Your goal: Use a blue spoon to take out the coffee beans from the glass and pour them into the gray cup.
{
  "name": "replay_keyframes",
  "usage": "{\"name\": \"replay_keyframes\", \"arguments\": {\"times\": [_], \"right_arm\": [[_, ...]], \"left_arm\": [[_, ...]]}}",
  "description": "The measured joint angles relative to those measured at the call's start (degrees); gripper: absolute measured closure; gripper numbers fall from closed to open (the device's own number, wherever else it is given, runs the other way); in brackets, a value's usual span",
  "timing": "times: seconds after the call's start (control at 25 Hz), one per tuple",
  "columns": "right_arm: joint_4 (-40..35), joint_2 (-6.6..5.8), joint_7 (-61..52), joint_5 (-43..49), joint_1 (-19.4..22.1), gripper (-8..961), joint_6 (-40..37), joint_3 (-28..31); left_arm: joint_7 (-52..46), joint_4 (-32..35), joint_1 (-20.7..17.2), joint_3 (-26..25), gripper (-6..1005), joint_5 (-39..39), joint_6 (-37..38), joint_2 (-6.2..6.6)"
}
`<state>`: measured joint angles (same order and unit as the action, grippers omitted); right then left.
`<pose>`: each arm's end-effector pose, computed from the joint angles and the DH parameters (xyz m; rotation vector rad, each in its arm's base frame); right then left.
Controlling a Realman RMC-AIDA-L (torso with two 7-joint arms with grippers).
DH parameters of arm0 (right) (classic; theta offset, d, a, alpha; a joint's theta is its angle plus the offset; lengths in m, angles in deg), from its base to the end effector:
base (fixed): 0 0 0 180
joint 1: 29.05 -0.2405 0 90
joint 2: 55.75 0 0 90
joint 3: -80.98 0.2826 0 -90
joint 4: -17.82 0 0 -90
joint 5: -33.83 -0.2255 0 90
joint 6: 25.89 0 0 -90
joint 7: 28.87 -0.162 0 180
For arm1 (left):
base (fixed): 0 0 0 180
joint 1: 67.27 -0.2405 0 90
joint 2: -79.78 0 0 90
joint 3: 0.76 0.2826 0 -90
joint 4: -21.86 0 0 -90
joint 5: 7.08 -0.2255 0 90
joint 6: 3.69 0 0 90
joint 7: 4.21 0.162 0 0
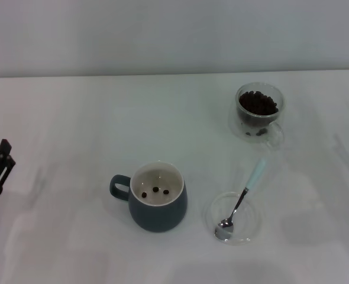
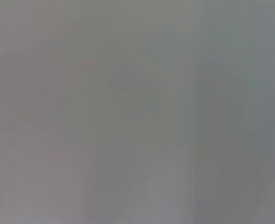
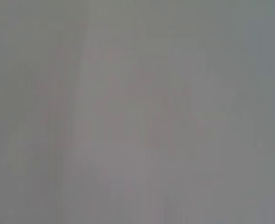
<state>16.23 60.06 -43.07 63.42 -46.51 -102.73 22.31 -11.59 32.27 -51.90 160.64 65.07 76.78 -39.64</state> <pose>0.4190 0.3036 0.0126 -1.5958 0.4733 0.6013 -0.3731 0.2831 -0.0510 -1.6041 -0.5261 -0.7545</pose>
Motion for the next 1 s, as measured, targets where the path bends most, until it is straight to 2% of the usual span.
{"name": "replay_keyframes", "arguments": {"times": [0.32,1.0], "right_arm": [[0.41,0.03,-2.71,-0.52,-0.21,81,1.68,0.08],[2.93,0.12,-4.02,-0.07,-0.38,81,-0.81,0.03]], "left_arm": [[-0.32,0.37,1.54,0.04,138,2.17,-3.89,-0.08],[-1.56,0.58,1.53,0.05,138,2.48,-3.58,-0.10]]}}
